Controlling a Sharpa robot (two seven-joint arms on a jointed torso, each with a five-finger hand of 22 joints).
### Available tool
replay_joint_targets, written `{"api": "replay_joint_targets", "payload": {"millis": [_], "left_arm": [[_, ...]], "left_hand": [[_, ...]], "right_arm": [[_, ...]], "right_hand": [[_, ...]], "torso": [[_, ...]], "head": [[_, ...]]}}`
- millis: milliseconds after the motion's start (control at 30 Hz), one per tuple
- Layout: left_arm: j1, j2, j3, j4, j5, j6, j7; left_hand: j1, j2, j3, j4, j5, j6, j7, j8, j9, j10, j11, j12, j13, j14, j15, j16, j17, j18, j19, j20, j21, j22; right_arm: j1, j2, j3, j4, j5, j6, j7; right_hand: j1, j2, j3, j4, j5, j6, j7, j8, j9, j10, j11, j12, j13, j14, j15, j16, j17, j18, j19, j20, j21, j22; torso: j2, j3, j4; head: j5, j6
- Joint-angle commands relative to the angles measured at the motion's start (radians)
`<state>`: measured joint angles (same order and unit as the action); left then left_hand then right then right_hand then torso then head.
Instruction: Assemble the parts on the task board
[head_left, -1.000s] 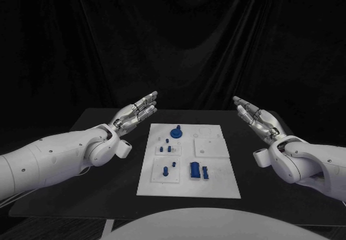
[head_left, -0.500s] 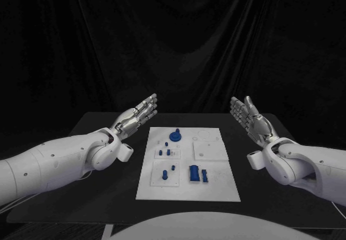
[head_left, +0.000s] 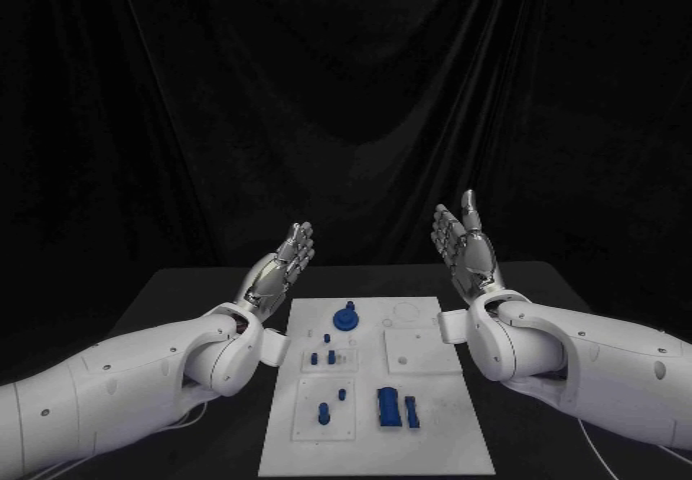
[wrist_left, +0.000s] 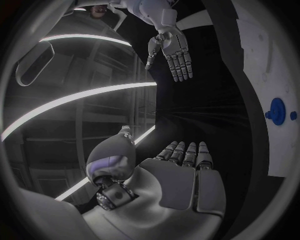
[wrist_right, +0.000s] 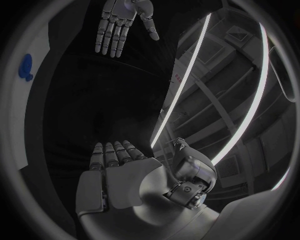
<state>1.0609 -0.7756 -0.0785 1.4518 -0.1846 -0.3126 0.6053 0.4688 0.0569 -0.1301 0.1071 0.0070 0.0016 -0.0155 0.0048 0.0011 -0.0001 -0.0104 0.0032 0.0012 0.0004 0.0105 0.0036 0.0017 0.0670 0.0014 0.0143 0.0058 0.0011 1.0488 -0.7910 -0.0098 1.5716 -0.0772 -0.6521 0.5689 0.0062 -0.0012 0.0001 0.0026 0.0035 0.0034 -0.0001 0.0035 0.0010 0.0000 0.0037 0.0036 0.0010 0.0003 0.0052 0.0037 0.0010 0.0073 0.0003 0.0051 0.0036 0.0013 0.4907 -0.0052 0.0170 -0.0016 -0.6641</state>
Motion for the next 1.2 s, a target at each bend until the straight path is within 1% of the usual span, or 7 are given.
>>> {"api": "replay_joint_targets", "payload": {"millis": [33,67,200,400,867,967,1200], "left_arm": [[-0.004,-0.001,0.019,0.036,0.103,-0.239,-0.043],[-0.005,-0.002,0.030,0.052,0.119,-0.281,-0.051],[-0.008,-0.003,0.055,0.085,0.152,-0.370,-0.068],[-0.011,-0.004,0.076,0.115,0.182,-0.449,-0.084],[-0.011,-0.004,0.078,0.118,0.185,-0.457,-0.085],[-0.011,-0.004,0.078,0.118,0.185,-0.457,-0.085],[-0.011,-0.004,0.078,0.118,0.185,-0.457,-0.085]], "left_hand": [[-0.149,-0.057,0.041,-0.034,-0.007,-0.002,0.015,-0.005,-0.001,0.000,0.010,-0.003,-0.001,0.000,-0.010,-0.004,-0.002,-0.067,-0.001,-0.014,-0.006,-0.001],[-0.167,-0.057,0.046,-0.107,-0.007,-0.002,0.015,-0.005,-0.001,0.000,0.010,-0.003,-0.001,0.000,-0.010,-0.004,-0.002,-0.067,-0.001,-0.014,-0.006,-0.001],[-0.213,-0.057,0.130,-0.107,-0.007,-0.002,0.015,-0.005,-0.001,0.000,0.010,-0.003,-0.001,0.000,-0.010,-0.004,-0.002,-0.067,-0.001,-0.014,-0.006,-0.001],[-0.270,-0.057,0.130,-0.107,-0.007,-0.002,0.015,-0.005,-0.001,0.000,0.010,-0.003,-0.001,0.000,-0.010,-0.004,-0.002,-0.067,-0.001,-0.014,-0.006,-0.001],[-0.353,-0.057,0.130,-0.107,-0.007,-0.002,0.015,-0.005,-0.001,0.000,0.010,-0.003,-0.001,0.000,-0.010,-0.004,-0.002,-0.067,-0.001,-0.014,-0.006,-0.001],[-0.469,-0.057,0.130,-0.107,-0.007,-0.002,0.015,-0.005,-0.001,0.000,0.010,-0.003,-0.001,0.000,-0.010,-0.004,-0.002,-0.067,-0.001,-0.014,-0.006,-0.001],[-0.469,-0.057,0.130,-0.107,-0.007,-0.002,0.015,-0.005,-0.001,0.000,0.010,-0.003,-0.001,0.000,-0.010,-0.004,-0.002,-0.067,-0.001,-0.014,-0.006,-0.001]], "right_arm": [[0.001,0.010,0.008,-0.002,0.076,-0.116,-0.048],[0.001,0.011,0.010,-0.002,0.077,-0.118,-0.049],[0.001,0.011,0.010,-0.002,0.077,-0.118,-0.049],[0.001,0.011,0.010,-0.002,0.077,-0.118,-0.049],[0.001,0.011,0.010,-0.002,0.077,-0.118,-0.049],[0.001,0.011,0.010,-0.002,0.077,-0.118,-0.049],[0.001,0.011,0.010,-0.002,0.077,-0.118,-0.049]], "right_hand": [[-0.006,0.001,0.000,-0.003,-0.004,-0.003,0.000,-0.004,-0.001,0.000,-0.004,-0.004,-0.001,0.000,-0.005,-0.004,-0.001,-0.007,0.000,-0.005,-0.004,-0.001],[-0.006,0.001,0.000,-0.003,-0.004,-0.003,0.000,-0.004,-0.001,0.000,-0.004,-0.004,-0.001,0.000,-0.005,-0.004,-0.001,-0.007,0.000,-0.005,-0.004,-0.001],[-0.006,0.001,0.000,-0.003,-0.004,-0.003,0.000,-0.004,-0.001,0.000,-0.004,-0.004,-0.001,0.000,-0.005,-0.004,-0.001,-0.007,0.000,-0.005,-0.004,-0.001],[-0.006,0.001,0.000,-0.003,-0.004,-0.003,0.000,-0.004,-0.001,0.000,-0.004,-0.004,-0.001,0.000,-0.005,-0.004,-0.001,-0.007,0.000,-0.005,-0.004,-0.001],[-0.006,0.001,0.000,-0.003,-0.004,-0.003,0.000,-0.004,-0.001,0.000,-0.004,-0.004,-0.001,0.000,-0.005,-0.004,-0.001,-0.007,0.000,-0.005,-0.004,-0.001],[-0.006,0.001,0.000,-0.003,-0.004,-0.003,0.000,-0.004,-0.001,0.000,-0.004,-0.004,-0.001,0.000,-0.005,-0.004,-0.001,-0.007,0.000,-0.005,-0.004,-0.001],[-0.006,0.001,0.000,-0.003,-0.004,-0.003,0.000,-0.004,-0.001,0.000,-0.004,-0.004,-0.001,0.000,-0.005,-0.004,-0.001,-0.007,0.000,-0.005,-0.004,-0.001]], "torso": [[0.039,0.0038,-0.0124],[0.045,0.0043,-0.0141],[0.053,0.0051,-0.0167],[0.054,0.0052,-0.0170],[0.054,0.0052,-0.0170],[0.054,0.0052,-0.0170],[0.054,0.0052,-0.0170]], "head": [[0.001,0.040],[0.001,0.049],[0.002,0.063],[0.002,0.064],[0.002,0.064],[0.002,0.064],[0.002,0.064]]}}
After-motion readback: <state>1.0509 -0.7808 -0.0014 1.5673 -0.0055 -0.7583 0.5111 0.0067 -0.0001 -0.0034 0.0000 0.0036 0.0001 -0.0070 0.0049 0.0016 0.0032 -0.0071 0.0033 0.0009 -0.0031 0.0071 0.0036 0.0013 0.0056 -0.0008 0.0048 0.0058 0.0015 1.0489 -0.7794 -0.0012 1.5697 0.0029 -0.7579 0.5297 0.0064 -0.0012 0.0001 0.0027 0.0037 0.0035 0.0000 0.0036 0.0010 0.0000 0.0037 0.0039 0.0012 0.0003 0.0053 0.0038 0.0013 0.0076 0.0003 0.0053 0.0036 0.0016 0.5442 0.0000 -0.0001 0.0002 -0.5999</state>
